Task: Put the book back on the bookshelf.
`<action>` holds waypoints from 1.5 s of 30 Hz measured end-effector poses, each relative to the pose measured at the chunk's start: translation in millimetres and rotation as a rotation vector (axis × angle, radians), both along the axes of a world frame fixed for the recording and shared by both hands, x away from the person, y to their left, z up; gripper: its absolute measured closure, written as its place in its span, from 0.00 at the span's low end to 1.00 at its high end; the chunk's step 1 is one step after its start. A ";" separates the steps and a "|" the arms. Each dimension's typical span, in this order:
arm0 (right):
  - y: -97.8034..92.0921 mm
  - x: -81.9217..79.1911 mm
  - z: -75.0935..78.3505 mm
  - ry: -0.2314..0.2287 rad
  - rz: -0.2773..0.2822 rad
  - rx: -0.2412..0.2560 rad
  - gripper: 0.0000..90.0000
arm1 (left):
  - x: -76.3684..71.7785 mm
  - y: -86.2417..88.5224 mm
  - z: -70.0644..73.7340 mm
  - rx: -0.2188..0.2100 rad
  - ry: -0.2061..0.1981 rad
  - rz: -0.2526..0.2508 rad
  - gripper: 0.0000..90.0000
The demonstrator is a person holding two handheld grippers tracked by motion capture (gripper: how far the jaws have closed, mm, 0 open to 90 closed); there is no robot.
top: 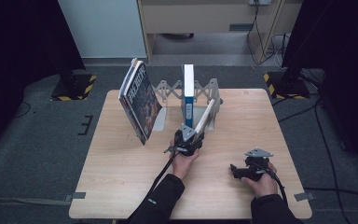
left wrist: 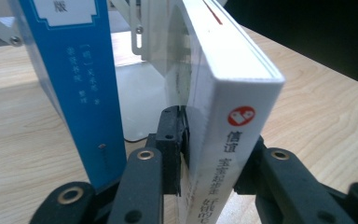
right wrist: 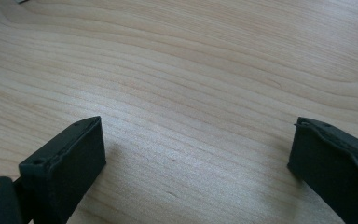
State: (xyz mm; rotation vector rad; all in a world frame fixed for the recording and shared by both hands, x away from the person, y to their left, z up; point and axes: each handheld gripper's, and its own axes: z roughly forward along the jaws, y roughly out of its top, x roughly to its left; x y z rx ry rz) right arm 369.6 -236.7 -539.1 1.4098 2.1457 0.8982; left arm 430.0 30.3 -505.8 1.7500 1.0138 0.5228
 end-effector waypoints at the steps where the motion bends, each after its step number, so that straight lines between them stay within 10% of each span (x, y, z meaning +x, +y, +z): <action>1: 0.0 0.0 0.0 0.000 0.000 0.001 0.04 | -0.7 1.0 -0.5 -0.005 -0.004 -0.007 0.76; 12: 0.1 0.0 0.0 0.000 -0.001 0.000 0.04 | -20.9 13.4 4.9 -0.025 -0.017 -0.036 0.76; 32: 0.2 0.1 0.0 0.001 0.000 -0.001 0.04 | 5.5 -4.8 5.7 -0.043 -0.015 -0.071 0.74; 45: 0.4 0.2 -0.1 -0.001 0.000 -0.001 0.04 | -4.9 -1.5 5.8 -0.034 -0.016 -0.152 0.76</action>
